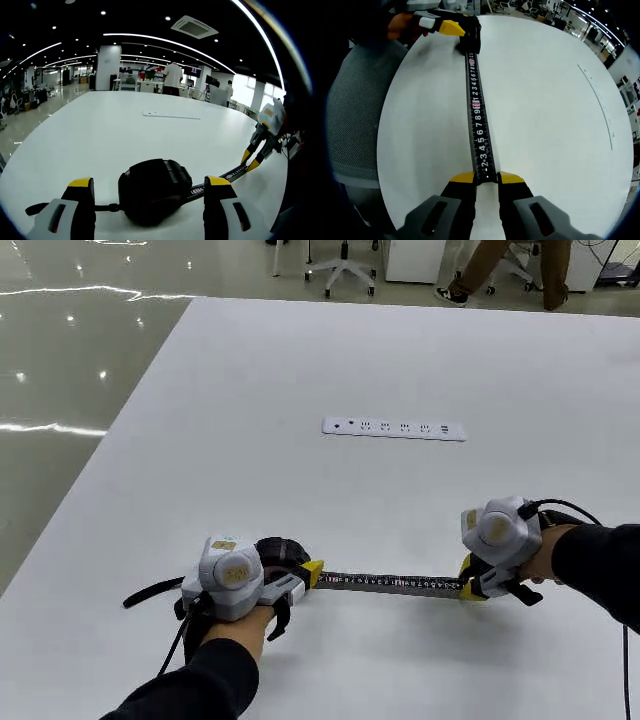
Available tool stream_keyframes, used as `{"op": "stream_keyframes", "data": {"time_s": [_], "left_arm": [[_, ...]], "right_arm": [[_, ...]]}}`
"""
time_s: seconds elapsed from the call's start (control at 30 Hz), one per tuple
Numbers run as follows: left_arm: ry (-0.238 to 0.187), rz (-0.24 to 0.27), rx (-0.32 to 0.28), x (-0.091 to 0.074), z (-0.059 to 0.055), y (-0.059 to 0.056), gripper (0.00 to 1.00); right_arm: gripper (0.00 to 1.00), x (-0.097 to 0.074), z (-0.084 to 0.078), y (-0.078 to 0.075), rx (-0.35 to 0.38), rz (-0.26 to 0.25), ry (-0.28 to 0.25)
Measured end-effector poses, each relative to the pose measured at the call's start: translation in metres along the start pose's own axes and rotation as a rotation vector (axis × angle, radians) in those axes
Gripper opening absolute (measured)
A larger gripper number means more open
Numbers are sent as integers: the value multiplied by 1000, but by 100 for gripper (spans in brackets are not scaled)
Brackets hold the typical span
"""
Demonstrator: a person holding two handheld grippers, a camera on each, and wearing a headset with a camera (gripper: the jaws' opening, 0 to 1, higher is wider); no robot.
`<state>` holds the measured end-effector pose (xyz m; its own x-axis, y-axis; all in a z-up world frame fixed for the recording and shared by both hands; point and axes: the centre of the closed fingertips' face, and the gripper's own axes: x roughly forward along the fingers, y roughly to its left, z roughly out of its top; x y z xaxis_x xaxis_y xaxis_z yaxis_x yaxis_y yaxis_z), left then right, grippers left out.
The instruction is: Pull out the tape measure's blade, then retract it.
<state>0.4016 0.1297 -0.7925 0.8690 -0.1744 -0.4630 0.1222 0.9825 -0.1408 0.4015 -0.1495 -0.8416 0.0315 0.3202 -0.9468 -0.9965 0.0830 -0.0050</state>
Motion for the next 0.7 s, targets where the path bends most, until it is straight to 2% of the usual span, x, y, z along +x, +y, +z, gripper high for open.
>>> {"op": "stream_keyframes", "data": {"time_s": [0.17,0.2,0.23,0.33,0.37,0.4,0.43,0.57,0.63,0.7], "left_arm": [[5,7,-2,0,-1,0,83],[5,11,-9,1,0,-1,83],[7,11,-14,3,1,-1,82],[24,18,-24,8,2,-6,77],[44,29,-32,11,-1,-6,73],[79,39,-24,11,-6,-6,64],[72,70,-15,15,-4,-3,62],[73,62,2,13,-5,-4,61],[83,48,41,13,-7,-5,60],[95,58,21,13,-6,-4,59]], "right_arm": [[12,2,1,3,-22,-6,18],[12,2,1,3,-62,-9,40],[12,2,1,4,-67,-14,59],[11,5,3,2,-30,-13,85],[11,5,2,1,-25,-12,86],[11,4,2,1,-15,-11,89],[11,5,2,0,-3,-14,94],[11,5,1,2,37,-23,110],[11,5,3,3,17,-23,114],[11,6,3,2,18,-19,117]]}}
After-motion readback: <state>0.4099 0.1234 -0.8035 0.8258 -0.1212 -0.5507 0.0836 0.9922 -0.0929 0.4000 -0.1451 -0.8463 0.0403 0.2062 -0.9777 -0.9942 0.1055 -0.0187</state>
